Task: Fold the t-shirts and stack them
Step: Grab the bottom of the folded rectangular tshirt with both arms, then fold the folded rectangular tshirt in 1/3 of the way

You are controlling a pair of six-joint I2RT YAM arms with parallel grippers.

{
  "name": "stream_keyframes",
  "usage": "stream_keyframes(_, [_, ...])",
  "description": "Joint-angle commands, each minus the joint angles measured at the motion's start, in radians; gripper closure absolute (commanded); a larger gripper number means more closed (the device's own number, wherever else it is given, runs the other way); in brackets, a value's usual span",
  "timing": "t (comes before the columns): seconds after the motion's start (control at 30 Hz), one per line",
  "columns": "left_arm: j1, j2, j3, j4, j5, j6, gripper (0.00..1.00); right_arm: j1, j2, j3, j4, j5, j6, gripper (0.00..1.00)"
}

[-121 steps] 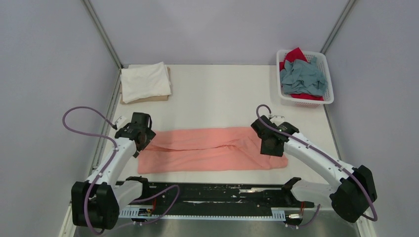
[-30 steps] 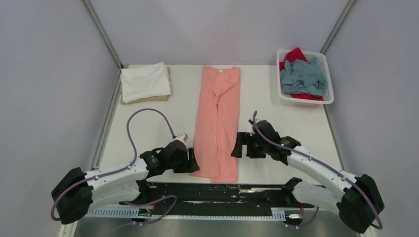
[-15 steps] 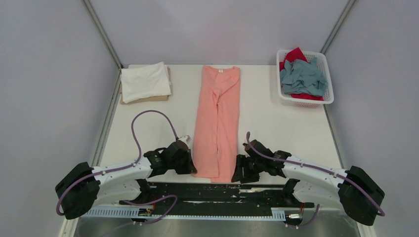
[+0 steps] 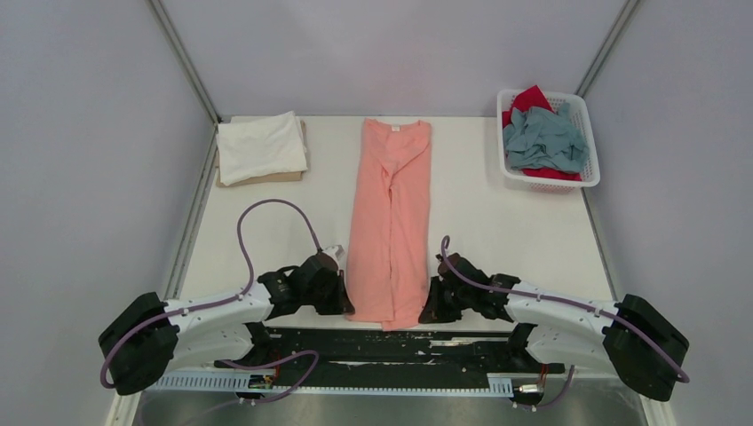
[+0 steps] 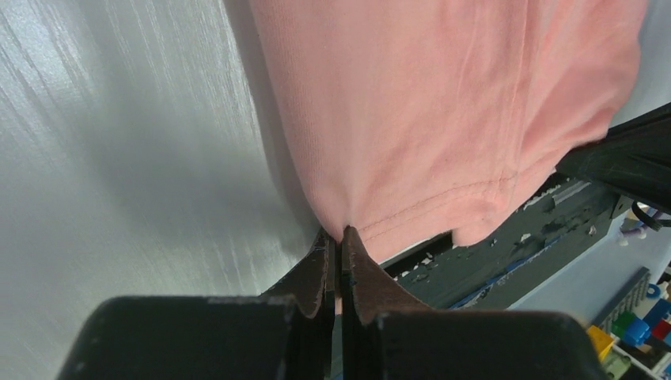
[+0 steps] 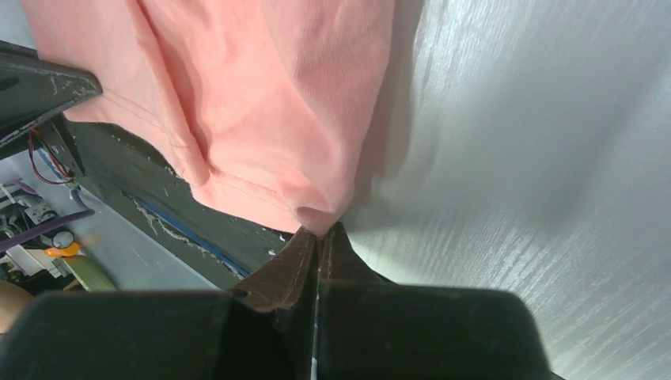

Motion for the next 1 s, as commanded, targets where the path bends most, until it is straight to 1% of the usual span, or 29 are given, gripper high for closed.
stream_keyframes(0.0, [-0.005, -0.05, 0.026, -0.044, -0.006, 0.041, 1.0, 0.003, -0.036, 0.053, 0.058, 0.041, -0.039, 1.0])
stream_keyframes(0.1, [0.006, -0.051, 0.088, -0.049, -0.024, 0.097, 1.0, -0.002, -0.052, 0.097, 0.045, 0.067, -0.072, 1.0])
stream_keyframes(0.13, [0.015, -0.045, 0.13, -0.057, -0.023, 0.109, 1.0, -0.01, -0.051, 0.115, 0.036, 0.08, -0.085, 1.0])
stream_keyframes(0.33, [0.146, 0.074, 0.298, -0.06, 0.009, 0.192, 1.0, -0.112, -0.004, 0.245, 0.023, 0.149, -0.184, 1.0])
stream_keyframes(0.43, [0.231, 0.178, 0.391, -0.037, 0.035, 0.214, 1.0, -0.173, 0.055, 0.328, 0.024, 0.185, -0.261, 1.0])
stream_keyframes(0.53, [0.308, 0.27, 0.481, -0.026, 0.049, 0.224, 1.0, -0.25, 0.136, 0.41, 0.032, 0.16, -0.325, 1.0])
stream_keyframes(0.63, [0.348, 0.388, 0.592, -0.023, 0.07, 0.253, 1.0, -0.31, 0.212, 0.47, 0.075, 0.172, -0.363, 1.0])
stream_keyframes(0.83, [0.43, 0.572, 0.765, -0.041, 0.094, 0.291, 1.0, -0.39, 0.341, 0.549, 0.19, 0.205, -0.398, 1.0])
stream_keyframes(0.97, [0.474, 0.673, 0.866, -0.054, 0.117, 0.315, 1.0, -0.438, 0.447, 0.625, 0.227, 0.163, -0.421, 1.0])
